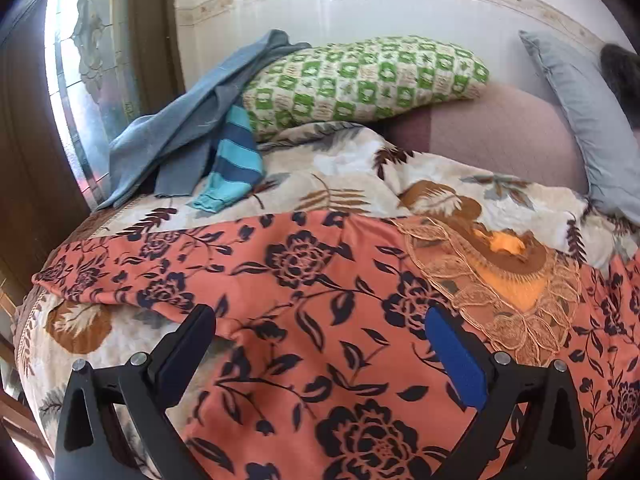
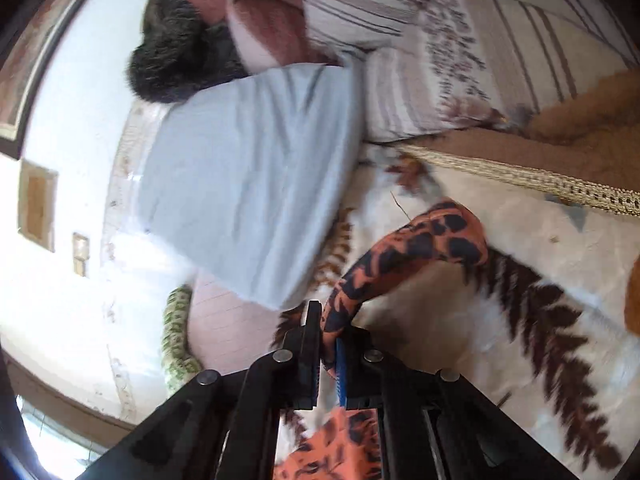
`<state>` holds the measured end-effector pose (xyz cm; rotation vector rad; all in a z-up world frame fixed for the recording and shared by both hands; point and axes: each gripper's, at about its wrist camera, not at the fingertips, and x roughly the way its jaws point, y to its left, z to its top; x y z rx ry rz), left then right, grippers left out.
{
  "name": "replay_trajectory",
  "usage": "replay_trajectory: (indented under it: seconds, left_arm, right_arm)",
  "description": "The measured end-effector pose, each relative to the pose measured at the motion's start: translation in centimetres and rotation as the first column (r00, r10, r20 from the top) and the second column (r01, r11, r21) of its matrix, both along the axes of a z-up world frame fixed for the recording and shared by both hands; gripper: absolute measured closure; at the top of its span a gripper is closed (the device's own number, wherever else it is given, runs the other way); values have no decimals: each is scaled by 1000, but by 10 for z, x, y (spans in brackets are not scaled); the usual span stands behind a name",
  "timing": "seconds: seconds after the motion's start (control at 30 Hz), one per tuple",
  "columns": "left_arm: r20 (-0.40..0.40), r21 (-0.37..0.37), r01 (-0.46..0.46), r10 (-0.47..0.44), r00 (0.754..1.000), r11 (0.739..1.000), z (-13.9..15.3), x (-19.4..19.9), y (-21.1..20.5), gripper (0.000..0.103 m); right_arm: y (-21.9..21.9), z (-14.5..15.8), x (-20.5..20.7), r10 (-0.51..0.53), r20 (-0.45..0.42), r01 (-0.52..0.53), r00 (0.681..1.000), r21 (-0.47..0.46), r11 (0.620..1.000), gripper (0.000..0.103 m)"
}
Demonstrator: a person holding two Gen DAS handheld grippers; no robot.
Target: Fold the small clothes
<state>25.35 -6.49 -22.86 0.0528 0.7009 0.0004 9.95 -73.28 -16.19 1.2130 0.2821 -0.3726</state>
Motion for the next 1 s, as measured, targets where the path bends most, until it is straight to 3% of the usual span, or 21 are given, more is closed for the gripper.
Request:
replay_trajectory:
  seconds: [0.13, 0.27, 0.37, 0.47, 0.53, 0.6, 0.67, 0.7, 0.73, 0.8, 0.87, 0.9, 0.93, 1.0]
  left_arm:
    - [59, 5, -119, 118, 991, 993, 17, -3, 43, 0]
    - [73, 12, -227, 226, 971, 974, 21, -6, 91, 0]
    - [46, 4, -282, 282, 958, 959, 17, -7, 121, 0]
    - [23, -7, -330, 330, 944, 944, 14, -9, 143, 0]
    - [7, -17, -349, 349, 937, 937, 13, -10, 153, 0]
    - [-6, -20, -360, 360, 933, 933, 12, -9, 158, 0]
    - [-12, -13, -371, 370, 929, 929, 12, -8, 163, 0]
    - [-15, -15, -375, 375, 927, 927, 11, -8, 165, 0]
    - [-20, -23, -379, 378, 925, 925, 11, -7, 168, 0]
    - [-30, -48, -380, 379, 925, 924, 11, -6, 172, 0]
    - [-36, -68, -382, 381, 924, 921, 12, -5, 173, 0]
    - [-39, -82, -378, 377, 926, 922, 12, -4, 172, 0]
    - [-39, -98, -368, 366, 930, 925, 13, -3, 170, 0]
    - [-28, -110, -345, 344, 939, 932, 14, 2, 163, 0]
  right_arm:
    - [82, 86, 31, 180, 83, -170, 980, -113, 979, 97]
    - [194, 140, 81, 399, 94, -372, 912, -221, 902, 97]
    - [291, 140, 128, 551, 37, -524, 834, -263, 810, 97]
    - [389, 102, 171, 650, -115, -653, 751, -274, 706, 97]
    - [456, 54, 200, 713, -261, -759, 651, -244, 603, 93]
    - [515, -5, 224, 739, -432, -854, 516, -191, 485, 91]
    - [560, -60, 234, 780, -513, -924, 359, -79, 374, 89]
    - [575, -80, 229, 793, -531, -943, 298, -37, 330, 89]
    - [587, -90, 222, 791, -552, -956, 264, -37, 292, 87]
    - [598, -90, 200, 774, -587, -969, 237, -87, 231, 79]
    - [590, -72, 181, 788, -573, -974, 224, -102, 203, 65]
    - [583, -61, 176, 800, -552, -972, 234, -122, 201, 47]
    - [570, -48, 167, 806, -532, -965, 262, -160, 208, 42]
    - [545, -22, 152, 807, -494, -944, 324, -220, 244, 42]
